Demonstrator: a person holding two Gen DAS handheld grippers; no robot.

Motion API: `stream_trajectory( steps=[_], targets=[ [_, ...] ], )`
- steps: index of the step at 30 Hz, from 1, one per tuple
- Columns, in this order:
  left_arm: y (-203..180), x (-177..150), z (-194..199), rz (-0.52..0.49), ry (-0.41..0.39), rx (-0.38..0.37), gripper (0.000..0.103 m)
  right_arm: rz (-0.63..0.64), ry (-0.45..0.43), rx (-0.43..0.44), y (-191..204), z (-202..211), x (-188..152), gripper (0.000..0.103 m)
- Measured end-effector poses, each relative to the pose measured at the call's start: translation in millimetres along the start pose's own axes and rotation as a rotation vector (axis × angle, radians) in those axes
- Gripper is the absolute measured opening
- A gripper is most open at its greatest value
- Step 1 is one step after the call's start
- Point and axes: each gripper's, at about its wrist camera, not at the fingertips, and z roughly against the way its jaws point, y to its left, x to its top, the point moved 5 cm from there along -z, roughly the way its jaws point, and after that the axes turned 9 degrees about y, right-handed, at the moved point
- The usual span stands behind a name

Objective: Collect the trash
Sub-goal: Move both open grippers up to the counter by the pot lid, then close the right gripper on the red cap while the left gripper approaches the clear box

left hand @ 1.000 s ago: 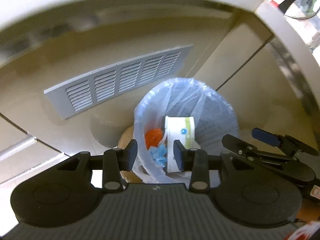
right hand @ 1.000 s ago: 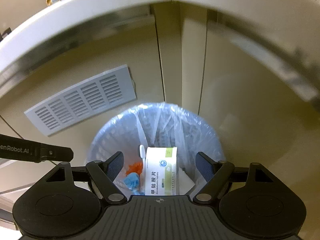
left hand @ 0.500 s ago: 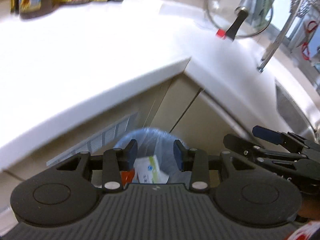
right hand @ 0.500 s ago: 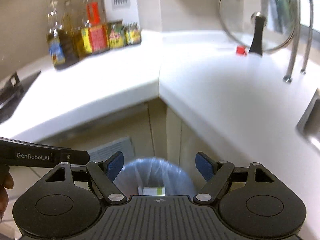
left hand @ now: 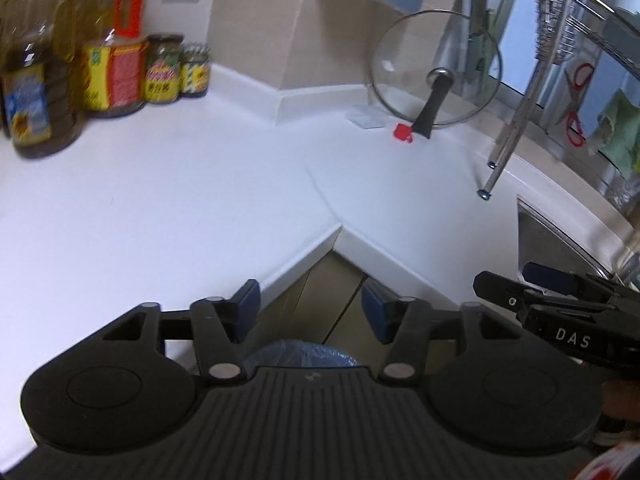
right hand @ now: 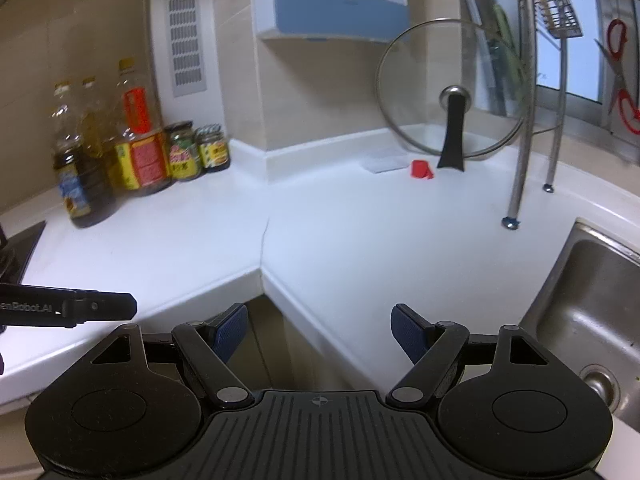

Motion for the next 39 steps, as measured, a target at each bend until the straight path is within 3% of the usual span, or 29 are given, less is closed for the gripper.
stream_trajectory(
  steps=[2, 8, 15, 28, 39],
  targets=[
    [-3.5, 5.8, 2.7, -0.028, -0.005, -0.006, 0.066, -0.015, -0.009, -0.008, -2.7, 2.9, 3.1, 0.079],
    [-13.9, 21.2, 0.2, -0.078, -0.012, -0.023, 0.075, -0.051, -0.024, -0.040, -17.3, 5.8, 13.8, 0.079],
    [-26.7, 55.5, -23.9, -0.075, -0.034, -0.032, 0.078, -0.076, -0.027, -0.054, -51.3, -20.0, 42.7, 0.079],
    [-67.8, 159.6, -125.2, -0.043, -0.022, -0.007, 0.078, -0.076, -0.013, -0.011, -143.4, -136.9, 139.2, 0.079],
    [-83.3, 224.5, -207.3, -0.047, -0.009, 0.024, 0.078, -0.002, 0.002, 0.011, -182.7, -243.9, 206.8, 0.078]
  ],
)
